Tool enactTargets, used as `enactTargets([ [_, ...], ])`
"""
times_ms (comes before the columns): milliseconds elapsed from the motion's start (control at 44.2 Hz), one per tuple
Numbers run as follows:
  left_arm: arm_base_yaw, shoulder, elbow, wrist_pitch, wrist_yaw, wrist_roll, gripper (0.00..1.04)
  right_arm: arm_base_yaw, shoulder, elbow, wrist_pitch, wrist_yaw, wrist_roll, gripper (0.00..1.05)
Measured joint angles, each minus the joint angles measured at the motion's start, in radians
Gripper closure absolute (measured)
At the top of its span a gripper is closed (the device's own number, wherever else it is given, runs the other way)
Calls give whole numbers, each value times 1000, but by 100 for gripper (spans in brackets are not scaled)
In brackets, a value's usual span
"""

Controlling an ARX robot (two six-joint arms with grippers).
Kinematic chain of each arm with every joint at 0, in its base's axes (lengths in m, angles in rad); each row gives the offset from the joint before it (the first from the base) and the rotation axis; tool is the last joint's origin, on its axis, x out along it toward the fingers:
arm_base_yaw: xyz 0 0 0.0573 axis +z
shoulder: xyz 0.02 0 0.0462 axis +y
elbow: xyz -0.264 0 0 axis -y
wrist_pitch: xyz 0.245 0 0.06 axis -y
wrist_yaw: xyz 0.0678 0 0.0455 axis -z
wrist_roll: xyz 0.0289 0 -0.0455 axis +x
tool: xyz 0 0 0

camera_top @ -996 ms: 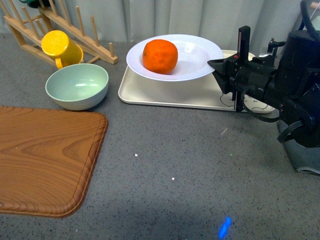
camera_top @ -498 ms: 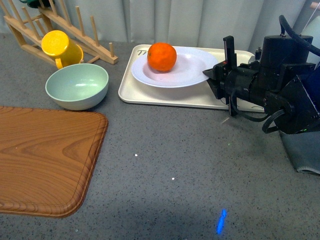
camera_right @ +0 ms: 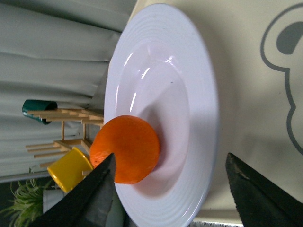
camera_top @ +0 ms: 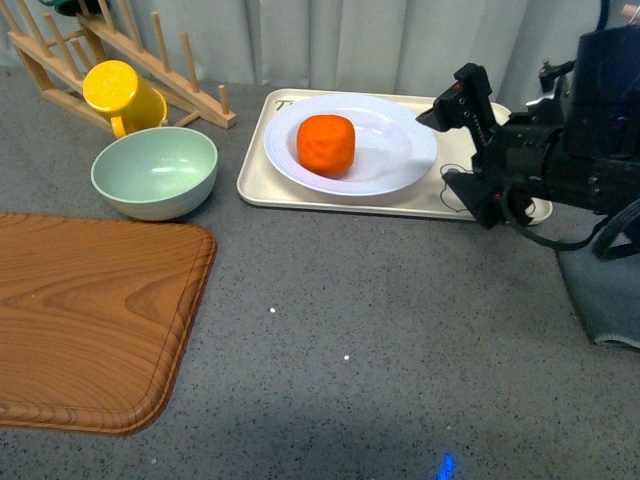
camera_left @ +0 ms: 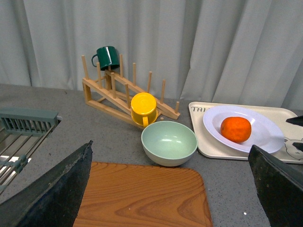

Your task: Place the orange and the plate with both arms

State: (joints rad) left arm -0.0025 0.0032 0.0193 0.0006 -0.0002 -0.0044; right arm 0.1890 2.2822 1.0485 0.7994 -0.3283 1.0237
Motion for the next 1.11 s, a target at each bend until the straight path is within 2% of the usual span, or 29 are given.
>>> enactTargets([
  [68, 0, 0, 0, 0, 0, 0, 7, -6, -60, -51, -29, 25, -60, 8],
  [158, 0, 0, 0, 0, 0, 0, 7, -6, -144, -124, -108, 101, -179, 10],
  [272, 0, 0, 0, 0, 0, 0, 7, 0, -270, -240, -159, 205, -380, 9],
  [294, 0, 0, 0, 0, 0, 0, 7, 7, -327, -288, -168, 252, -458, 9],
  [385, 0, 0, 0, 0, 0, 0, 7, 27, -433, -372, -154, 363, -599, 9],
  [498, 0, 0, 0, 0, 0, 0, 7, 50, -594, -511, -66, 490, -823, 9],
  [589, 0, 0, 0, 0, 0, 0, 7, 54, -694, -599, -31, 551, -919, 9],
  [860, 0, 0, 0, 0, 0, 0, 7, 56, -1041, -858, -88, 669, -1003, 9],
  [973, 0, 0, 0, 0, 0, 0, 7, 63, -1130, -904, -91, 673, -1019, 10],
  [1019, 0, 0, 0, 0, 0, 0, 7, 42, -1063, -957, 140, 585, -1020, 20],
  [1064, 0, -1, 0, 0, 0, 0, 7, 21, -1041, -1006, 298, 531, -1021, 30],
  [1109, 0, 1, 0, 0, 0, 0, 7, 1, -1093, -1021, 324, 513, -1021, 41],
])
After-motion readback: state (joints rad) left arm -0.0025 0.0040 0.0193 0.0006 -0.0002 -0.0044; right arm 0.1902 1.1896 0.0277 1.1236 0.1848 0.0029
